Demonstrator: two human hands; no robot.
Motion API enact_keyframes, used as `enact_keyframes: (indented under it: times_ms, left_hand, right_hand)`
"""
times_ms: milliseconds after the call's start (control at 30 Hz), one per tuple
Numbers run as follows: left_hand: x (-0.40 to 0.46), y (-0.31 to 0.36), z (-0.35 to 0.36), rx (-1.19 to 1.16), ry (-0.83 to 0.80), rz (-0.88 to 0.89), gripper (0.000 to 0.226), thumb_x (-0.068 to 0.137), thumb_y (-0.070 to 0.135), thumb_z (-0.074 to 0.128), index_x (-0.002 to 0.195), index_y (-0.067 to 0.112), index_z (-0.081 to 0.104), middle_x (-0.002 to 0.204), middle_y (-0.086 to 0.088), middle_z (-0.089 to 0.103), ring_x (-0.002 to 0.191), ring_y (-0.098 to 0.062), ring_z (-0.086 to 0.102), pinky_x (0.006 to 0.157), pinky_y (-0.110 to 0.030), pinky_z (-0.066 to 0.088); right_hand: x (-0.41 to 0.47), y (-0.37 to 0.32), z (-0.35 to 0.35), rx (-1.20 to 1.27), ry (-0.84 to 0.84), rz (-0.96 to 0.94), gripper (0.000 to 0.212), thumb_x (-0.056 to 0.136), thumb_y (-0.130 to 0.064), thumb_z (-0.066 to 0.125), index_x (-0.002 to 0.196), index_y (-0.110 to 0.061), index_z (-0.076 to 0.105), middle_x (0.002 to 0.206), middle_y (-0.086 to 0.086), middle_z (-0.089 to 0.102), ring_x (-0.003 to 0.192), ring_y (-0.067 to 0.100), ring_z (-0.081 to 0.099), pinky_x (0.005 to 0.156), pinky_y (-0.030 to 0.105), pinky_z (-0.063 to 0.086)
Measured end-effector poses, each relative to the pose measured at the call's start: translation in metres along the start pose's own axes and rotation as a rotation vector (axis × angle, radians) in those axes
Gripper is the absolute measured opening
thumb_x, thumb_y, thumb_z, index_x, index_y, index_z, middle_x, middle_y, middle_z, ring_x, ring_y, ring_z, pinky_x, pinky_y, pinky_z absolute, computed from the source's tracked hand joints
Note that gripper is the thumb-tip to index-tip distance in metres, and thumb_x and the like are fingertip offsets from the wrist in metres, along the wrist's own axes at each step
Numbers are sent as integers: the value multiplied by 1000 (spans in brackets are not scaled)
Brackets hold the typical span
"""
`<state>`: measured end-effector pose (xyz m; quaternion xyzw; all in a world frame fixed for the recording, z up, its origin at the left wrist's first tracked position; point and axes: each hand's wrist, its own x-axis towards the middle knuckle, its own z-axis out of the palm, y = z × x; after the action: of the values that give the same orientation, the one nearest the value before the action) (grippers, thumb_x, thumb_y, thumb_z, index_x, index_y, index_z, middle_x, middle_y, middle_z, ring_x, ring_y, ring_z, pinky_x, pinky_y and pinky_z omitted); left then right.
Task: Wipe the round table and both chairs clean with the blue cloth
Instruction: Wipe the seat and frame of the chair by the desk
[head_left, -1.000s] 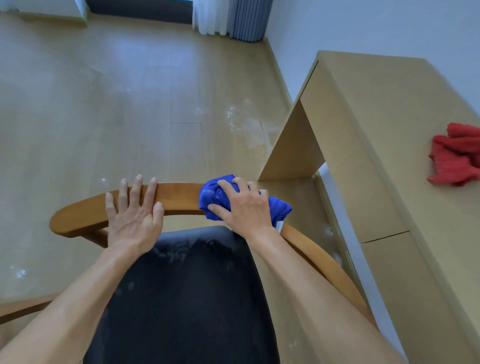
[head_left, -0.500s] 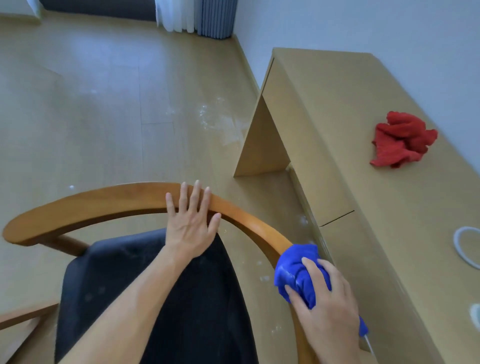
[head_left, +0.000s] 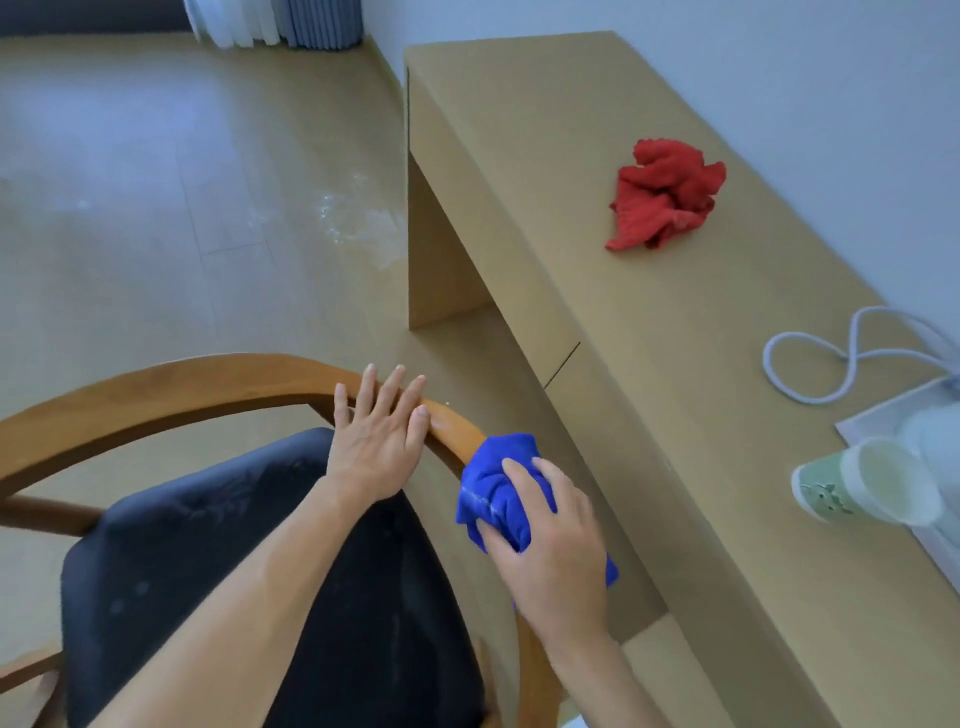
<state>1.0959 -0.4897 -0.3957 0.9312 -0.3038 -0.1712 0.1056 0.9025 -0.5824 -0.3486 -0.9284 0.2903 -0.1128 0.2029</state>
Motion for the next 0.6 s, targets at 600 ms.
enact_keyframes:
  times_ms: [600]
  left_hand:
    - [-12,57,-1,-75,-93,4,52,103,42,12,153,28,11,162,2,4,148,-28,-11,116,-53,-6]
  right_hand:
    - [-72,34,9,133,137,-17,58,75,-29,77,129,-24,58,139,6,47,113,27,55,86,41,53]
